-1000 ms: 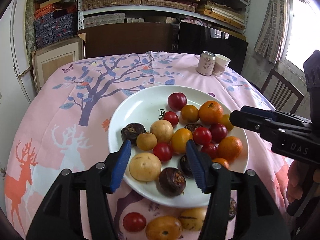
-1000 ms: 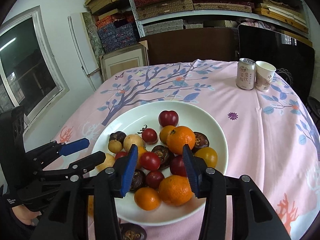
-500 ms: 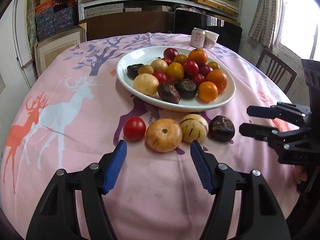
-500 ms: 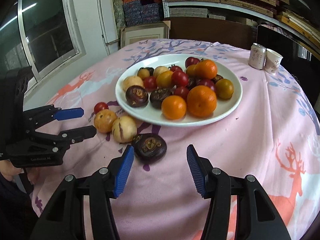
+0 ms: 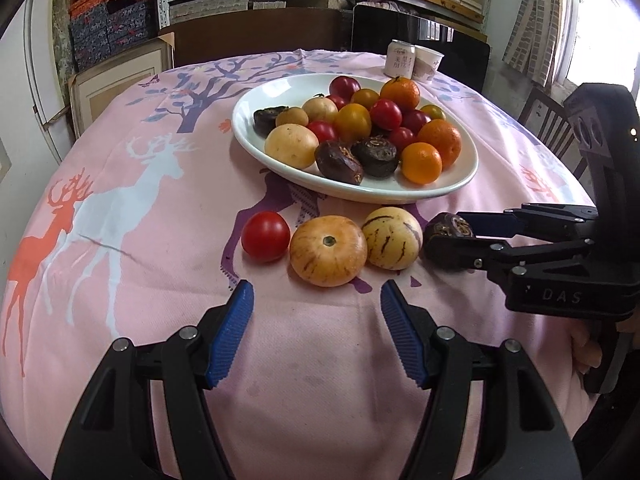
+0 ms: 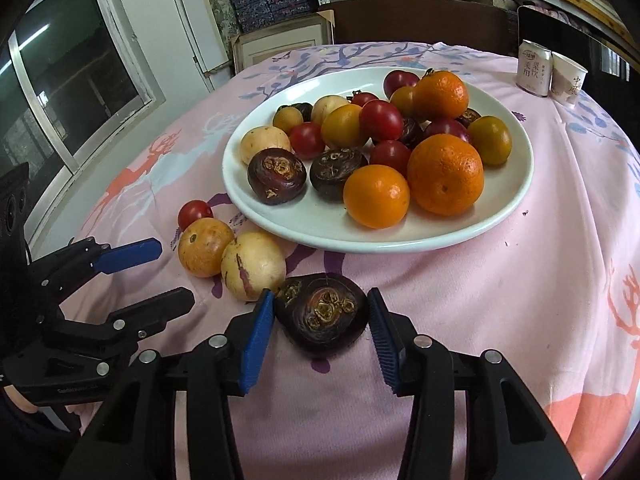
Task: Organize fruits
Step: 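Grasp a pale orange round fruit with the left tool while the right tool grasps a mangosteen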
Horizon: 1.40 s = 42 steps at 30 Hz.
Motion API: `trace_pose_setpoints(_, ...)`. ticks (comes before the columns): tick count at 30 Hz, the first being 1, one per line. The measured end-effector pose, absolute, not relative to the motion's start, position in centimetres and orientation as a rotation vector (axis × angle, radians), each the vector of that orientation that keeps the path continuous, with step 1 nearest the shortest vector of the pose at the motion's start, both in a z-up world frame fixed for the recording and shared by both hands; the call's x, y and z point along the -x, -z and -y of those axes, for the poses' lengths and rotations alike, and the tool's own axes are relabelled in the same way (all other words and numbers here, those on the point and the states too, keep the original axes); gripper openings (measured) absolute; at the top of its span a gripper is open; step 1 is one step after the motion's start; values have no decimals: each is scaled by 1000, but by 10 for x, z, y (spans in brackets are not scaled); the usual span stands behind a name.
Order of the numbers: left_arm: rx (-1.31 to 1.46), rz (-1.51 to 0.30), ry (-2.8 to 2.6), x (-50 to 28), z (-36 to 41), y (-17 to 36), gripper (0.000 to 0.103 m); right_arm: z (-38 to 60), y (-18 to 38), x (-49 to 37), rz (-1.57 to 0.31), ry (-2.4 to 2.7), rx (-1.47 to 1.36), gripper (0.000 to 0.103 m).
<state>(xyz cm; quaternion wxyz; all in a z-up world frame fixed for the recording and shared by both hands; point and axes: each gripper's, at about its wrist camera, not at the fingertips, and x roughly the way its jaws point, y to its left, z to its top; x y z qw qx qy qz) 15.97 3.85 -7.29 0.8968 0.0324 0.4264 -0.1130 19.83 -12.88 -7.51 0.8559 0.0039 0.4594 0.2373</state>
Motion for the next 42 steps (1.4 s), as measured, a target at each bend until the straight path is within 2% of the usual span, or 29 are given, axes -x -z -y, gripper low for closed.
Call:
trace_pose_setpoints(12, -80, -925, 229, -183, -26, 75, 64, 147, 73, -181, -951, -492, -76, 47)
trace_pose_setpoints(19, -111, -911, 257, -185, -19, 73, 47, 155, 76, -183, -956, -507, -124, 47)
trace_pose_setpoints(28, -157, -916, 302, -180, -8, 76, 47, 161, 77, -182, -955, -508, -156, 47)
trace_pose_setpoints(34, -148, -923, 263, -192, -11, 78, 52, 161, 77, -182, -954, -508, -162, 47)
trace_pose_setpoints(36, -146, -920, 273, -191, -12, 78, 48, 161, 77, -182, -952, -508, -164, 47)
trace_pose_setpoints(37, -143, -919, 288, -191, -11, 77, 43, 161, 77, -182, -950, -508, -165, 47)
trace_pose_setpoints(42, -138, -887, 309, -177, -10, 70, 42, 165, 71, -176, -909, -519, -168, 47)
